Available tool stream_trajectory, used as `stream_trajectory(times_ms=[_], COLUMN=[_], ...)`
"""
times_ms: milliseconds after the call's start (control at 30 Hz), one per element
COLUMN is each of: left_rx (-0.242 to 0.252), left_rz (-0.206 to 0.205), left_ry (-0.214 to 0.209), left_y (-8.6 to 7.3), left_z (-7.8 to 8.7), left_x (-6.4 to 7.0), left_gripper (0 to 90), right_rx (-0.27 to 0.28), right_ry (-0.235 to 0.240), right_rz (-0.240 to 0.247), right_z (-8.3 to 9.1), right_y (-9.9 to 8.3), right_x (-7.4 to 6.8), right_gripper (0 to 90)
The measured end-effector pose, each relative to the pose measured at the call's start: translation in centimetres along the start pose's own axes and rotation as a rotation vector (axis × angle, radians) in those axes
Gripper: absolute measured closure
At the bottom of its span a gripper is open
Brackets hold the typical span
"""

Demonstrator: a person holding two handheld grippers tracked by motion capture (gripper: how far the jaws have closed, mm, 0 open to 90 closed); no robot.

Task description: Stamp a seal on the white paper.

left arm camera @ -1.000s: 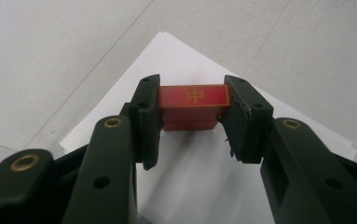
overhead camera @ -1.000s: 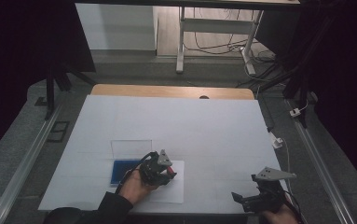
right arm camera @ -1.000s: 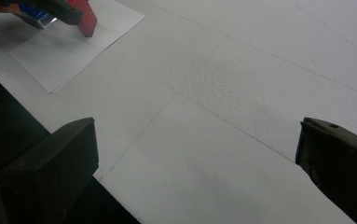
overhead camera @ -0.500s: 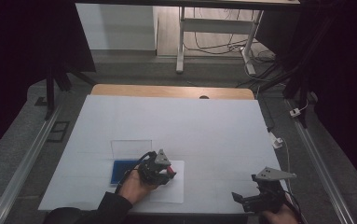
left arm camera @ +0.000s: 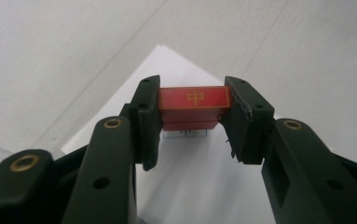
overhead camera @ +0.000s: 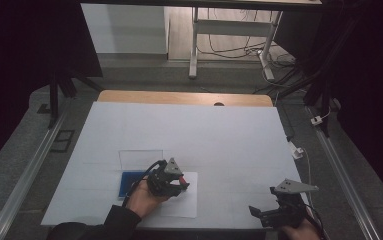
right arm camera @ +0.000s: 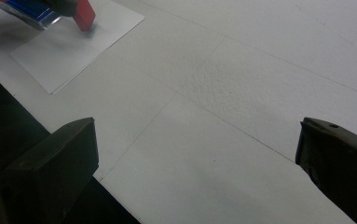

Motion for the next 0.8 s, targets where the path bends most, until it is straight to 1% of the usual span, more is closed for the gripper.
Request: stream_trajectory(times_ms=[167, 500, 767, 800], left_rx=[0.023, 0.029, 0.024, 0.024], left_rz=[0.014, 0.029, 0.037, 0.043], left_ry=[-0.019, -0.031, -0.012, -0.008], left_y=[0.2, 0.0, -0.6, -0.7], left_z=[0.9, 2.0, 3.2, 3.4], left_x=[-0.2, -0.5, -1.1, -1.2], left_gripper=[58.4, 58.3, 58.3, 58.2], right_rx=[0.0, 0.003, 0.003, 0.004], right_ry=[0.001, 0.001, 0.0, 0.0], right_rz=[-0.001, -0.002, -0.006, -0.007], right_z=[0.0, 0.1, 0.1, 0.1], right_y=[0.0, 0.0, 0.0, 0.0], right_x=[0.0, 0.0, 0.1, 0.1], right_gripper=[0.0, 0.0, 0.0, 0.0])
Point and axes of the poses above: each handheld gripper's, and its own axes: z roughly backward along the jaws, y roughly out of its top, x roughly to its right, the point moved 7 cm from there along -z, roughly forward along the jaws, and after that the axes turned 14 degrees about -x, right-handed, at the moved point
